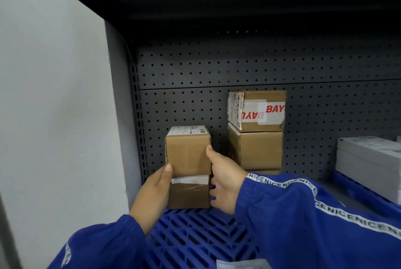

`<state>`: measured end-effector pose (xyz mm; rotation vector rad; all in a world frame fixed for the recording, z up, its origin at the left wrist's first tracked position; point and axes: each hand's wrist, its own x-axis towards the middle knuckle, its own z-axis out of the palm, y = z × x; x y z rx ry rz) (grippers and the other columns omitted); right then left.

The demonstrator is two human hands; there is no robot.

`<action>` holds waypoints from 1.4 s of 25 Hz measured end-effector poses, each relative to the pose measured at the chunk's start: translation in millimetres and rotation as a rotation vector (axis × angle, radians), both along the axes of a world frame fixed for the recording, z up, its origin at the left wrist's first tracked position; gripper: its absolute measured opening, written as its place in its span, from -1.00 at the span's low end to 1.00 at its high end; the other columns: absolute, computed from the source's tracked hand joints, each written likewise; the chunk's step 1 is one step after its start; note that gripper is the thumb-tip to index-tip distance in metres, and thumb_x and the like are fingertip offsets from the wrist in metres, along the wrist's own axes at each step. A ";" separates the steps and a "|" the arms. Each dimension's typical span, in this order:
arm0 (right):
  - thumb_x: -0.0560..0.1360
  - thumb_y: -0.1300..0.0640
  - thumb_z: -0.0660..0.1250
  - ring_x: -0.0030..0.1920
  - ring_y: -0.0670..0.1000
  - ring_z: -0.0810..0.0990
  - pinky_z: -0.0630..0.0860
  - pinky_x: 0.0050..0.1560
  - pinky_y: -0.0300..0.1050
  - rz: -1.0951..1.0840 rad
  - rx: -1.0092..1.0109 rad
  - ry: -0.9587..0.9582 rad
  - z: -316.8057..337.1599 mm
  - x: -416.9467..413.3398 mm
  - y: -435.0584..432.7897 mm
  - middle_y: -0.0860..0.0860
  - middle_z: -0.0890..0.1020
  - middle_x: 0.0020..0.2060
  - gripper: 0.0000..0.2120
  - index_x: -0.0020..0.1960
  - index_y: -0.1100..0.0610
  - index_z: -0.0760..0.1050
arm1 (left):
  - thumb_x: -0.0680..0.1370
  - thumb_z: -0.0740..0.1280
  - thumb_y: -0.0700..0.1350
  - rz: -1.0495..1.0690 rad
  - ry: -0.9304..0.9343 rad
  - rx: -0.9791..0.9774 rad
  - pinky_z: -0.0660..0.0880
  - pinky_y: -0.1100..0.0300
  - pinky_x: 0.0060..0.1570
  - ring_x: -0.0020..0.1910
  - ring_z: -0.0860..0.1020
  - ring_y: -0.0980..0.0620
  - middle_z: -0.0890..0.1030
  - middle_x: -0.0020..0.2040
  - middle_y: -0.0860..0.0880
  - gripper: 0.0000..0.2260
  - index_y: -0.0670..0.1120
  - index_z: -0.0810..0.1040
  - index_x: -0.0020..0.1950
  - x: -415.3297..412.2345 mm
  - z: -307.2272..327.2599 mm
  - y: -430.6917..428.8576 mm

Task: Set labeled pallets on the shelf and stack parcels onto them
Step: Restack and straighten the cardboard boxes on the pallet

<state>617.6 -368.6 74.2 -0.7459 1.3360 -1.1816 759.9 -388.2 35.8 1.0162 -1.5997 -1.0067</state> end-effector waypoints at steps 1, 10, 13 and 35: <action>0.15 -0.52 0.13 0.39 0.13 0.31 0.27 0.39 0.11 -0.028 -0.011 0.036 -3.4 -0.1 -4.3 0.10 0.32 0.43 0.05 0.48 0.04 0.14 | 0.59 0.02 0.13 0.021 -0.014 -0.017 0.42 0.28 0.07 0.06 0.54 0.16 0.61 0.08 0.07 -0.60 0.01 0.51 0.24 -3.3 0.2 1.3; 0.29 -0.47 0.06 0.31 0.16 0.40 0.30 0.37 0.12 -0.120 -0.014 0.180 -4.2 2.9 -27.6 0.14 0.44 0.32 -0.10 0.39 0.14 0.30 | 0.60 0.02 0.11 0.122 0.017 0.034 0.40 0.27 -0.05 0.01 0.54 0.12 0.62 0.05 0.02 -0.60 -0.04 0.55 0.17 -15.8 -3.2 -7.9; 0.33 -0.45 0.06 0.31 0.15 0.40 0.30 0.37 0.10 -0.105 -0.021 0.159 -5.8 5.4 -26.5 0.13 0.42 0.33 -0.15 0.40 0.13 0.29 | 0.60 0.01 0.12 0.152 0.018 0.061 0.38 0.24 -0.05 0.01 0.53 0.10 0.61 0.06 -0.02 -0.58 -0.08 0.52 0.21 -16.8 -5.1 -10.3; 0.44 -0.32 0.16 0.48 0.11 0.15 0.11 0.47 0.03 0.159 -0.168 0.113 20.5 -1.7 51.4 0.06 0.16 0.49 -0.23 0.50 0.04 0.04 | 0.59 0.01 0.13 0.305 0.043 -0.099 0.14 0.25 0.29 0.36 0.26 0.11 0.27 0.40 0.01 -0.50 -0.01 0.16 0.50 -15.6 13.9 21.3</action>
